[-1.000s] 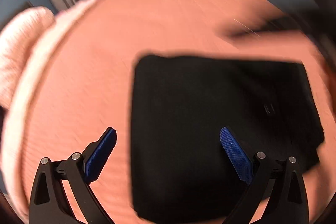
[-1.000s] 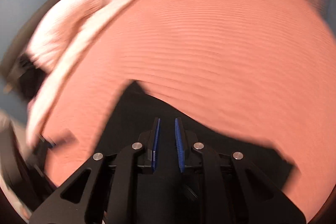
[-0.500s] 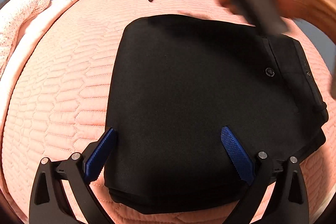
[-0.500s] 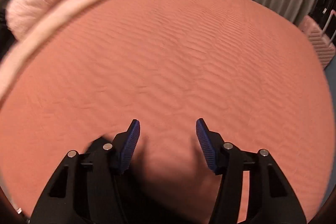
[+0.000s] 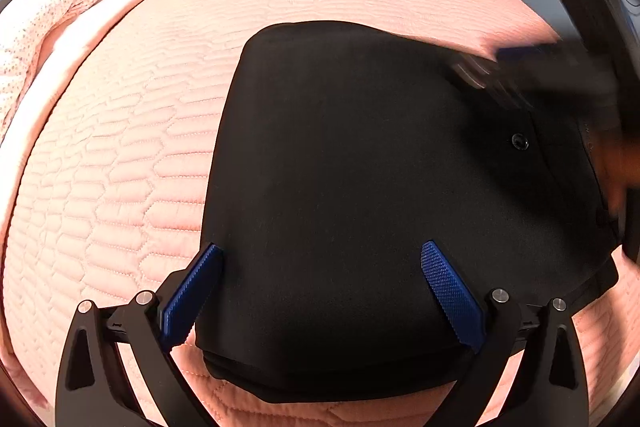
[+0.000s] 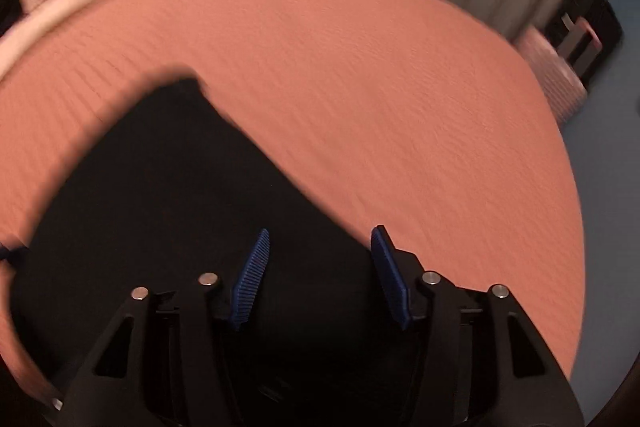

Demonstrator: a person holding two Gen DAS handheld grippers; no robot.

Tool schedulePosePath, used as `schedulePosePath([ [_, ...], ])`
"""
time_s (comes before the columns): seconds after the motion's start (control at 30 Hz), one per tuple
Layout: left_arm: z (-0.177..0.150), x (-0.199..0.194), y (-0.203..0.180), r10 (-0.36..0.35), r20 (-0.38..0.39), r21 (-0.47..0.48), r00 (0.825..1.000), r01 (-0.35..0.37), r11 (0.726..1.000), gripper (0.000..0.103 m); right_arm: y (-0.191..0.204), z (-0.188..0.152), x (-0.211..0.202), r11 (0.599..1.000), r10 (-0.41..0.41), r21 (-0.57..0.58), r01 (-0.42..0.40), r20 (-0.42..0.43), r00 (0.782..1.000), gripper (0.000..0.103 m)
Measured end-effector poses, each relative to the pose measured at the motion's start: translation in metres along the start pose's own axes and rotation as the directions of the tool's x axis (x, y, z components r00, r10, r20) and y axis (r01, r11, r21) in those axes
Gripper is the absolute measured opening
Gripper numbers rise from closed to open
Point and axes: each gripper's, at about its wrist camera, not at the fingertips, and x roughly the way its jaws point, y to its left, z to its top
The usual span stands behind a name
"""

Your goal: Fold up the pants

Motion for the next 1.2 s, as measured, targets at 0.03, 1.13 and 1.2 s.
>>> schedulePosePath([
  [0.03,0.000,0.000,-0.001,0.004,0.000,0.004,1.000,-0.004,1.000,0.098,-0.020,-0.014,-0.023,0.994,-0.067,0.085,0.066,0.013,0.998,0.057],
  [1.13,0.009,0.023,0.072,-0.486,0.094,-0.294,0.869,0.491,0.820,0.097,-0.078,-0.137,-0.033,0.736,0.460,0.491,-0.466,0.143,0.876,0.084],
  [1.2,0.012,0.023,0.076,-0.529,0.115,-0.317,0.841,0.536,0.782,0.095,-0.079,-0.136,-0.028,0.721,0.461,0.506,-0.474,0.161,0.873,0.084],
])
